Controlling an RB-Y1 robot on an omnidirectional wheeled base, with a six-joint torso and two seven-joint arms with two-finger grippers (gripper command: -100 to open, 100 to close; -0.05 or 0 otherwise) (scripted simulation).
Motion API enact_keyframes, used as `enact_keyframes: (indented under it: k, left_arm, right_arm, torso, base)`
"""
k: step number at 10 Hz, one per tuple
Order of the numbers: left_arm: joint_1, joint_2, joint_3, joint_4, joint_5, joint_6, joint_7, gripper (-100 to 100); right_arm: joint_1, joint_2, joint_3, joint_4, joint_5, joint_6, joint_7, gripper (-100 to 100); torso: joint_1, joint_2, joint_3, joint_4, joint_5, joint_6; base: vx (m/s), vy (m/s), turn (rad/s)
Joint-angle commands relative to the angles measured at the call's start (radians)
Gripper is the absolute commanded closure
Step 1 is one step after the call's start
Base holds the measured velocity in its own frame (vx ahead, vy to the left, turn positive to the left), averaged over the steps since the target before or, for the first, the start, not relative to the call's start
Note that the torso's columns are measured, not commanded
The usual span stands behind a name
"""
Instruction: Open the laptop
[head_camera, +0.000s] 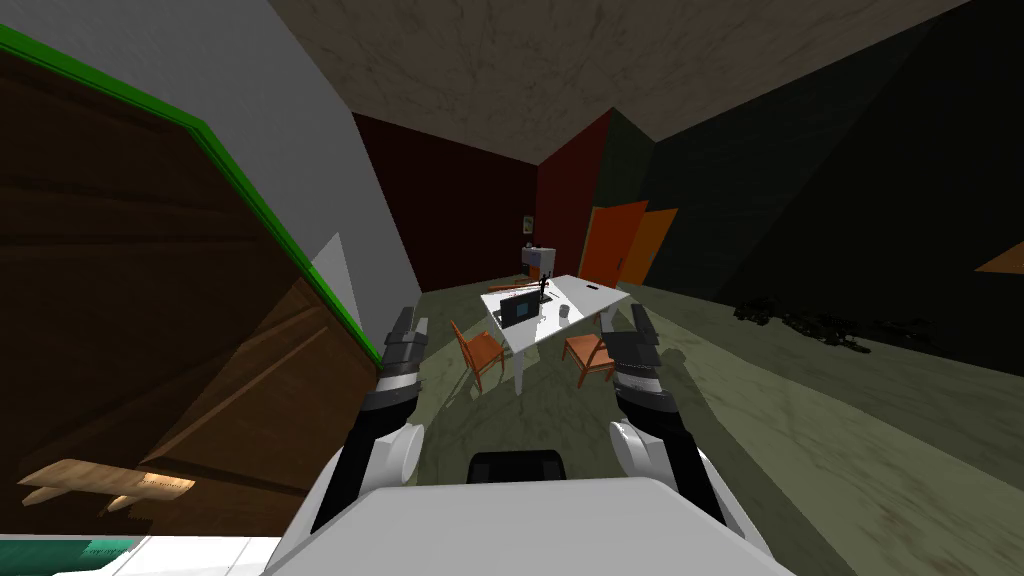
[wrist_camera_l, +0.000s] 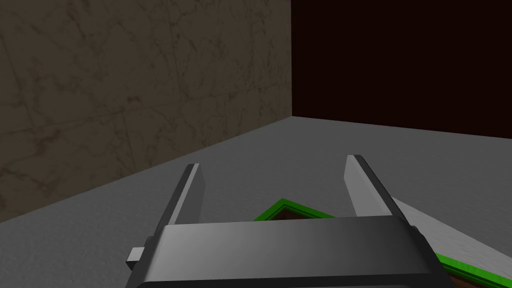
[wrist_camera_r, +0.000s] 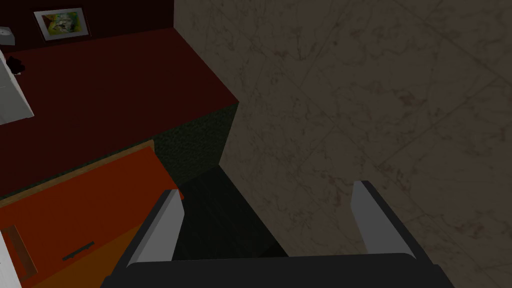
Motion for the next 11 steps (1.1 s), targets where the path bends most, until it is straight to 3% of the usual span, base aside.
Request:
enact_keyframes:
  k: [1, 9, 10, 11]
  left_arm:
    - [0.0, 0.0, 0.0, 0.0, 0.0, 0.0, 0.0, 0]
    - [0.0, 0.0, 0.0, 0.0, 0.0, 0.0, 0.0, 0]
    - [-0.007, 0.036, 0.002, 0.002, -0.002, 0.012, -0.001, -100]
    - [-0.013, 0.061, 0.003, 0.005, -0.004, 0.023, -0.002, -100]
  right_arm:
    - [0.0, 0.0, 0.0, 0.0, 0.0, 0.0, 0.0, 0]
    - [0.0, 0.0, 0.0, 0.0, 0.0, 0.0, 0.0, 0]
    - [0.0, 0.0, 0.0, 0.0, 0.0, 0.0, 0.0, 0]
    - [0.0, 0.0, 0.0, 0.0, 0.0, 0.0, 0.0, 0]
  torso:
    - [0.0, 0.04, -0.082, 0.041, 0.0, 0.0]
    - [0.0, 0.618, -1.234, 0.617, 0.0, 0.0]
    - [0.0, 0.691, -1.382, 0.691, 0.0, 0.0]
    - [0.0, 0.725, -1.451, 0.724, 0.0, 0.0]
  base:
    - [0.0, 0.0, 0.0]
    - [0.0, 0.0, 0.0]
    - [0.016, -0.005, -0.032]
    - [0.023, -0.009, -0.041]
